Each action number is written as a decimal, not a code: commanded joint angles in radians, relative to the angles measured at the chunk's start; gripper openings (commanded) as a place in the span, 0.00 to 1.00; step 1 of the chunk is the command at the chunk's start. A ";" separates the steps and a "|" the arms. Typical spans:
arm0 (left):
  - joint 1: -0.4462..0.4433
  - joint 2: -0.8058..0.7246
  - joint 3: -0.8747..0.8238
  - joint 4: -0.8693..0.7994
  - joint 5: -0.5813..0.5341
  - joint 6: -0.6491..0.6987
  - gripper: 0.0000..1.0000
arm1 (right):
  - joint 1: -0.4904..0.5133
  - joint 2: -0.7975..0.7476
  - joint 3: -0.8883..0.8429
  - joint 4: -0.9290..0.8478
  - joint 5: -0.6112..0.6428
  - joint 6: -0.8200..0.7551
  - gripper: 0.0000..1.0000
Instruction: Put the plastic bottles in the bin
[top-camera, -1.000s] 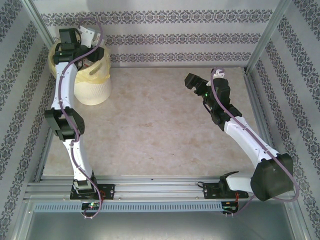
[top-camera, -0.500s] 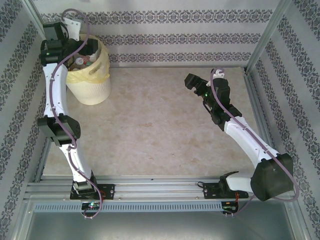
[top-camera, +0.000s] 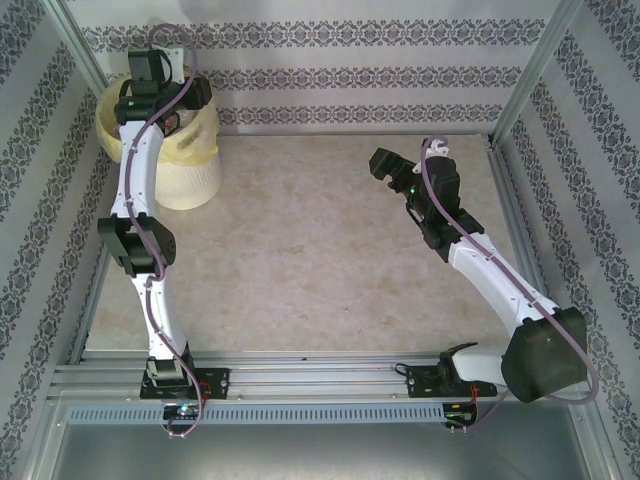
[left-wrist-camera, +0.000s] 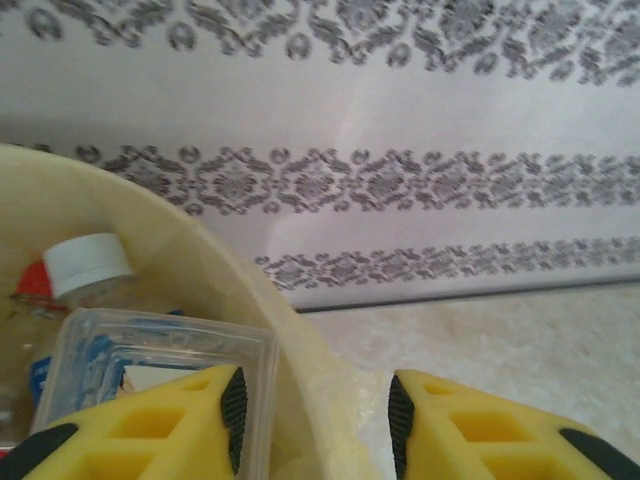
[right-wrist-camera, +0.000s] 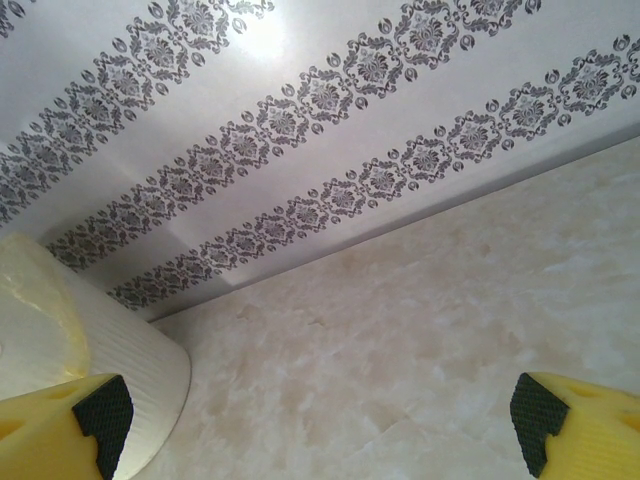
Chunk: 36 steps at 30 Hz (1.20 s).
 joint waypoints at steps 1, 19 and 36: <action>0.014 -0.057 -0.091 -0.118 -0.149 -0.070 0.43 | 0.011 -0.024 -0.005 0.003 0.026 -0.019 0.98; 0.012 -0.519 -0.349 0.067 0.053 -0.235 0.74 | -0.010 -0.093 -0.038 -0.015 0.067 -0.090 0.98; 0.009 -1.309 -1.306 0.358 -0.125 -0.428 1.00 | -0.168 -0.364 -0.310 -0.119 0.317 -0.333 0.98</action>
